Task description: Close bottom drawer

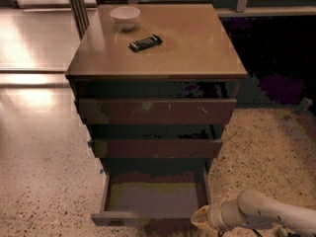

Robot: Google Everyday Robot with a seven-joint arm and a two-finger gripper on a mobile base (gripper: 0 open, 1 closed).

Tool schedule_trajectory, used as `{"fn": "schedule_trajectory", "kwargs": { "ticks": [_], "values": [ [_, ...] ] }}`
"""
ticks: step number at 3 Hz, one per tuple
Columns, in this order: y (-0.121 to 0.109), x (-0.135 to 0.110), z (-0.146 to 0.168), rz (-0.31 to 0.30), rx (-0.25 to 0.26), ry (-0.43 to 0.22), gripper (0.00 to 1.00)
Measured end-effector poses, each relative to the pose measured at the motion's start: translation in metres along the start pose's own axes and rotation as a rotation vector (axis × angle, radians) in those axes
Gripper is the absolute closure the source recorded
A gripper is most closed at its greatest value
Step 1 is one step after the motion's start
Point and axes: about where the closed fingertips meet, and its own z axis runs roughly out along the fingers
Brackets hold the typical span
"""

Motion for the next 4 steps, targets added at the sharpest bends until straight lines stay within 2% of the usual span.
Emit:
{"fn": "schedule_trajectory", "kwargs": {
  "ticks": [1, 2, 3, 4],
  "values": [
    [0.0, 0.0, 0.0, 0.0, 0.0, 0.0, 1.0],
    [0.0, 0.0, 0.0, -0.001, -0.001, 0.0, 1.0],
    [-0.006, 0.018, 0.016, 0.004, 0.014, 0.025, 1.0],
    [-0.024, 0.061, 0.056, -0.006, 0.056, 0.04, 1.0]
  ]
}}
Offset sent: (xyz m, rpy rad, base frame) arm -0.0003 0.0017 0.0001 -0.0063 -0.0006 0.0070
